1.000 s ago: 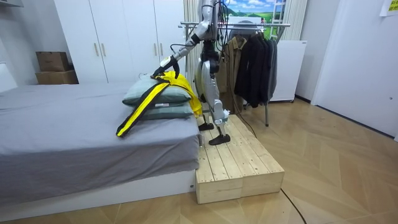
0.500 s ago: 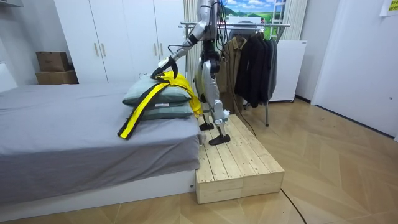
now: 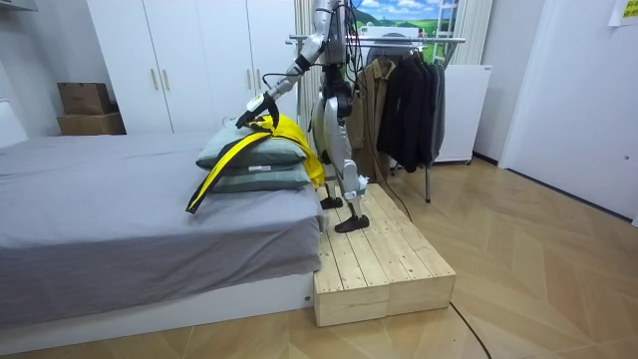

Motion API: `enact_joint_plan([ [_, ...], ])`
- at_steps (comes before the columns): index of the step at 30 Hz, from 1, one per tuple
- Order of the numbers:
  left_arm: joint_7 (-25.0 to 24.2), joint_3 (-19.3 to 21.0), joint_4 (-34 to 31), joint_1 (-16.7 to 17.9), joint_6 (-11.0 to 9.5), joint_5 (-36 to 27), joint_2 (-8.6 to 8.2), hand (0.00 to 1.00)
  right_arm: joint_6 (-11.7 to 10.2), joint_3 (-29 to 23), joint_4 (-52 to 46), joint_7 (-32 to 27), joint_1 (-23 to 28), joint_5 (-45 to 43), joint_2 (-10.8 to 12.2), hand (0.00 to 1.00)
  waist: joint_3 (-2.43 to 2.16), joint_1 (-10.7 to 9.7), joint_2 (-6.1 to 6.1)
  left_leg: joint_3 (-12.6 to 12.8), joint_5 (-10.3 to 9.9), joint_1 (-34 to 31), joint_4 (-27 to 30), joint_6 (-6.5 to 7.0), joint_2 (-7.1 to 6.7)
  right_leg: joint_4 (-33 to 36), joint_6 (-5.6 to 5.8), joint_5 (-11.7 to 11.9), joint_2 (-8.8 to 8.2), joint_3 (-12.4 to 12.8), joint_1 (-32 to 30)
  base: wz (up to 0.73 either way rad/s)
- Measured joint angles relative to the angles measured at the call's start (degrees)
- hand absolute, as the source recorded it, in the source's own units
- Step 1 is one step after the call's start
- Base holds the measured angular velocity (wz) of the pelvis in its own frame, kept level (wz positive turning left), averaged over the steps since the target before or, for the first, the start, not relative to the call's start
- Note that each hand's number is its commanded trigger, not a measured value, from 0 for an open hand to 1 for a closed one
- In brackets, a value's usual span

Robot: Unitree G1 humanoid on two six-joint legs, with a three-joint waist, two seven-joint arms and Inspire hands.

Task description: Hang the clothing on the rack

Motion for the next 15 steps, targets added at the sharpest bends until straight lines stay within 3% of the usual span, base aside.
enact_joint_plan([
  [7,1.8,1.9,6.2,-4.0,-0.7,-8.1,1.09,0.0,-0.4,2.2,0.3,-0.6,-1.3,-0.1,0.0,0.0,0.12,-0.1,-0.25,0.0,0.0,-1.7,0.9,0.01,0.05,1.1,-0.07,0.0,-0.13,-0.3,-1.5,0.0],
  [11,1.8,2.0,8.1,-6.5,-0.9,-8.9,1.56,0.0,-0.5,3.3,1.5,-1.1,-3.0,-0.2,0.2,0.0,0.32,-0.2,-0.31,0.0,0.0,-3.8,2.3,0.01,0.1,1.6,-0.37,0.2,-0.16,-0.3,-3.3,0.0],
  [13,1.8,1.9,8.6,-8.0,-1.5,-8.9,1.73,0.0,-0.6,3.5,1.7,-1.3,-3.7,0.1,0.2,0.0,0.78,-0.2,-0.19,0.0,0.0,-4.7,2.7,0.02,0.09,2.2,-0.4,0.2,-0.19,-0.2,-4.2,0.0],
  [15,1.8,1.9,8.6,-8.7,-1.7,-9.6,1.94,0.0,-0.6,3.7,2.2,-1.3,-4.3,0.0,0.3,0.0,0.91,-0.2,-0.14,0.0,0.0,-5.0,2.8,0.01,0.08,2.3,-0.42,0.2,-0.17,-0.1,-4.6,-0.02],
])
